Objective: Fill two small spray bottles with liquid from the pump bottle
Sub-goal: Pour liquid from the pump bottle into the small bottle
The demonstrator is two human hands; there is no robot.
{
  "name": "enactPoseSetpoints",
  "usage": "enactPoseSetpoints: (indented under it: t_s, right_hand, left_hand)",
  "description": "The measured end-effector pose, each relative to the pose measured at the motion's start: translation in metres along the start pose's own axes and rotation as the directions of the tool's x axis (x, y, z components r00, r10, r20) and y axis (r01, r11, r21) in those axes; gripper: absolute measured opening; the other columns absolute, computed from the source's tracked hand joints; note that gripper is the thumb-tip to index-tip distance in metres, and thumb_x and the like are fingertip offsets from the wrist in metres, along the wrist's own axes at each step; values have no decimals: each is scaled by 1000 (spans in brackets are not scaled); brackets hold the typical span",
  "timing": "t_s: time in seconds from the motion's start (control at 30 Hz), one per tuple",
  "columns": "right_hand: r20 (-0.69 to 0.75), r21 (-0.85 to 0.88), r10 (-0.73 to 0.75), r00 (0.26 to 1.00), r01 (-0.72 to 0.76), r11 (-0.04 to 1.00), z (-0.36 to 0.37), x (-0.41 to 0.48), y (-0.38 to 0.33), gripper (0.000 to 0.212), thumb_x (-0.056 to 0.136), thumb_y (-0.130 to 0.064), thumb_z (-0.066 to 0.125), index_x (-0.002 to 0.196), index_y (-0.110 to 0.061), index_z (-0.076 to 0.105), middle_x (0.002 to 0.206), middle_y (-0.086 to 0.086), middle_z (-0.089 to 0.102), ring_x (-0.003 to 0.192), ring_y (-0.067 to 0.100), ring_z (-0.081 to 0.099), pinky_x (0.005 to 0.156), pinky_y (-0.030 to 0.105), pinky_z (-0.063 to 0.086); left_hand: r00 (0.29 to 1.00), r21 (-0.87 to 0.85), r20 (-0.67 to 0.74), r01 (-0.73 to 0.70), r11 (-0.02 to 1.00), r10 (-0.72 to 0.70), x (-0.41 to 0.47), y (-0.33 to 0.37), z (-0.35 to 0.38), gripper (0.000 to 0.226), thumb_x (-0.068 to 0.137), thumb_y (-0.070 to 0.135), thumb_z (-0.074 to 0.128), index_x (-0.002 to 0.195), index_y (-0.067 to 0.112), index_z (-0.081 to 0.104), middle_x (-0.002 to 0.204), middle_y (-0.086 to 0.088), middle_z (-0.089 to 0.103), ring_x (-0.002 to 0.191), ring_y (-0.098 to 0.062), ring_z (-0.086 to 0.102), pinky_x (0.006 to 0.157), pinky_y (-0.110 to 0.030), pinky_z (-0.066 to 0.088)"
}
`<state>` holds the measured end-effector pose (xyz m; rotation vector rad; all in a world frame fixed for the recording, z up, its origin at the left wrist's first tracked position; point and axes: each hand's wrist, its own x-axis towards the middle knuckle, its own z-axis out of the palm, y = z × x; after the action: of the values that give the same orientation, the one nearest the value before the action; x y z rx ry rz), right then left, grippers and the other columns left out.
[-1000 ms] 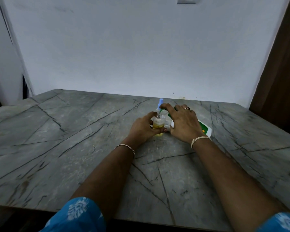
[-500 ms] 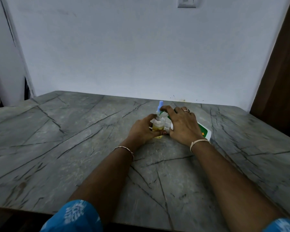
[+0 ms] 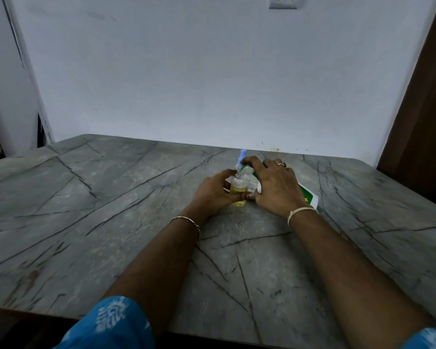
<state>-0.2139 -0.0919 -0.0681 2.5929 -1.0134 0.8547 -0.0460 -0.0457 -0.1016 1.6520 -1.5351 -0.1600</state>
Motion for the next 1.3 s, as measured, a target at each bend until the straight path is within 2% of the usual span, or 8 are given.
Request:
enactPoseSetpoints:
  t_s: [0.27,0.43,0.57,0.77,0.87,1.03,1.17,1.3]
  right_hand:
    - [3,-7,-20,1000,20,1000,0,-2,3,82,76,-29,69,143,-42,24,107,7,57,110,30,50,89,42,43]
    - [10,16,-22,1000,21,1000,1,-4,6,84,76,-29,70,143,-45,22,103,7,57,107,31,51,87,43,44]
    - [3,13,-18,1000,18,1000,0,-2,3,80,74,-29,70,138,-43,24,103,5,58,106,30,52,87,43,44]
    - [-1,29,-11,1000,11,1000,1,1,0,76,73,-29,71,136,-38,30,107,5,59,109,31,51,90,44,43]
    - [14,22,-15,1000,15,1000,0,-1,1,79,75,-31,70,140,-41,25,108,6,58,110,31,50,90,44,43]
    - [46,4,-48,998,48,999,-4,-3,3,89,81,-31,67,147,-49,9,106,8,55,107,29,49,85,42,45]
    - [46,10,-37,998,36,999,-5,-3,2,81,80,-28,66,145,-45,20,107,8,55,110,31,49,89,43,44]
    - [24,18,-29,999,29,999,-3,-1,0,75,78,-27,67,141,-40,28,108,7,57,110,31,50,90,44,43]
  left_hand:
    - [1000,-6,2,-1,1000,1,-3,2,-2,76,62,59,78,129,33,51,93,8,69,75,-1,63,65,-13,43]
    - [1000,-21,-1,-24,999,24,-6,4,-3,80,62,59,78,132,37,46,87,14,63,72,6,61,64,-8,40]
    - [1000,-31,9,-24,999,25,-4,3,-3,77,63,54,81,130,35,49,96,8,68,76,-1,66,72,-16,49]
    - [1000,-15,6,-26,1000,27,-2,1,-2,75,64,52,81,129,33,50,93,10,66,72,3,63,66,-9,44]
    - [999,-4,-6,-34,999,34,-2,0,-1,76,64,53,80,130,31,51,93,9,66,71,1,63,67,-11,45]
    - [999,-1,-12,-36,999,36,-3,0,-2,75,65,51,81,130,30,50,90,13,61,67,5,61,59,0,39]
    - [999,0,-18,-28,1000,28,-3,0,-3,77,65,51,80,132,30,50,94,9,65,68,4,61,62,-4,41]
    - [999,-20,-20,-25,999,25,-2,0,-1,78,63,49,82,132,28,51,103,2,69,79,-7,65,77,-22,51]
